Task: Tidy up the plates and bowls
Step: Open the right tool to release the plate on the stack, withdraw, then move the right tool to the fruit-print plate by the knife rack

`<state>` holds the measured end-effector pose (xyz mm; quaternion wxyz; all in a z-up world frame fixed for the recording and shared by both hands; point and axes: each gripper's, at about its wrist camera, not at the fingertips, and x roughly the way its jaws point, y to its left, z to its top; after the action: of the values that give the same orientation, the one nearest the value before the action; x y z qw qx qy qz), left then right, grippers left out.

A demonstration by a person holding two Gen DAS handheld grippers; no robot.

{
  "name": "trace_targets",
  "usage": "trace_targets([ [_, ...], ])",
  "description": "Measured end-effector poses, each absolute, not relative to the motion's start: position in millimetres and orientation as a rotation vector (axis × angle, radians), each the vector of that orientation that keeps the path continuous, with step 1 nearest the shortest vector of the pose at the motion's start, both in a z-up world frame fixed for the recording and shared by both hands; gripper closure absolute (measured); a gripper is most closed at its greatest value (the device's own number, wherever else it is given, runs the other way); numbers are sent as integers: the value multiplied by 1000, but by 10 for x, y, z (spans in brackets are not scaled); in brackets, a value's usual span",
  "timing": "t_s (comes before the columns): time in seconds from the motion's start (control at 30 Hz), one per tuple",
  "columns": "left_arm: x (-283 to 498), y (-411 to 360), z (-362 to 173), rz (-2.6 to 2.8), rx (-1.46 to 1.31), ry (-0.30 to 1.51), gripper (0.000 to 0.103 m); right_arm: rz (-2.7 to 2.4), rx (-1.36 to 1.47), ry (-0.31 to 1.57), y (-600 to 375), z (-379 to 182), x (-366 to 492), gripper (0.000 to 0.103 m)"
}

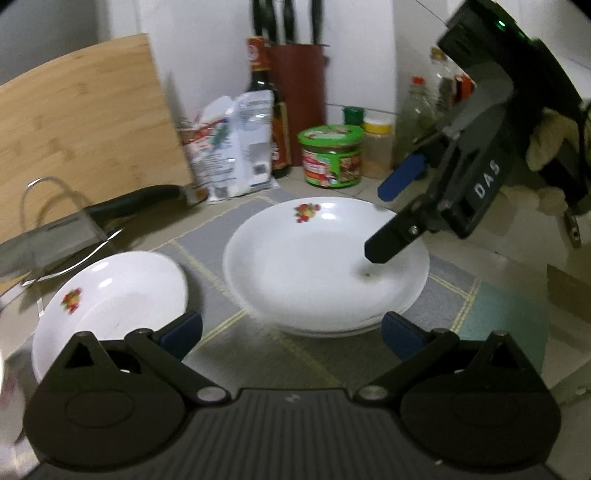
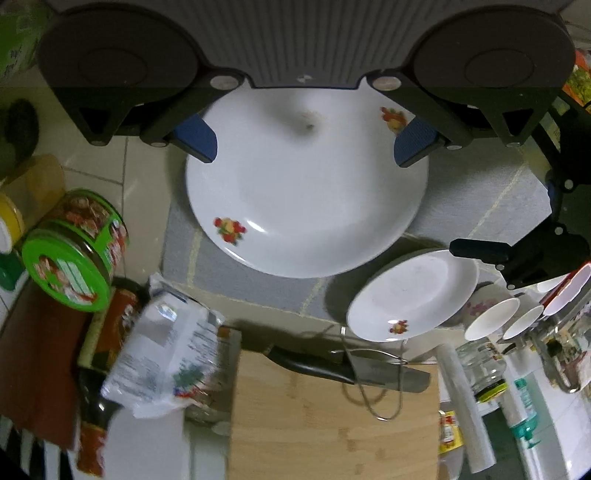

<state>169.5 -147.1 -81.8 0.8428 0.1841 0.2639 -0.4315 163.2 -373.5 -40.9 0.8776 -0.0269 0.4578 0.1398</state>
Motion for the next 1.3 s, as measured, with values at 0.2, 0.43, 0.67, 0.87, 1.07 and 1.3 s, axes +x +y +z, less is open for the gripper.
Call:
trace_targets([
  [0.2,1602,-1136,-763,-800,325,543,1,298,-98,907,-3442,-320,1589,0],
  [0.43,1402,-682,-753,-677,271,532,1,324,-118,871,-2977,-287,1516,0],
  [0.67,1247,-152,-788,-587,239,562,1,347,-117,857,-2432,-324,1380,0],
  [0.87,1159,278,-860,-548,216,583,1,354,-145,848,-1991,-373,1270,0],
  [1.07,1098,586,-956,-536,229,598,1,363,-141,858,-1628,-450,1190,0],
  [1.3,1066,971,-1038,-481,221,611,1,410,-170,881,-1232,-548,1218,0],
])
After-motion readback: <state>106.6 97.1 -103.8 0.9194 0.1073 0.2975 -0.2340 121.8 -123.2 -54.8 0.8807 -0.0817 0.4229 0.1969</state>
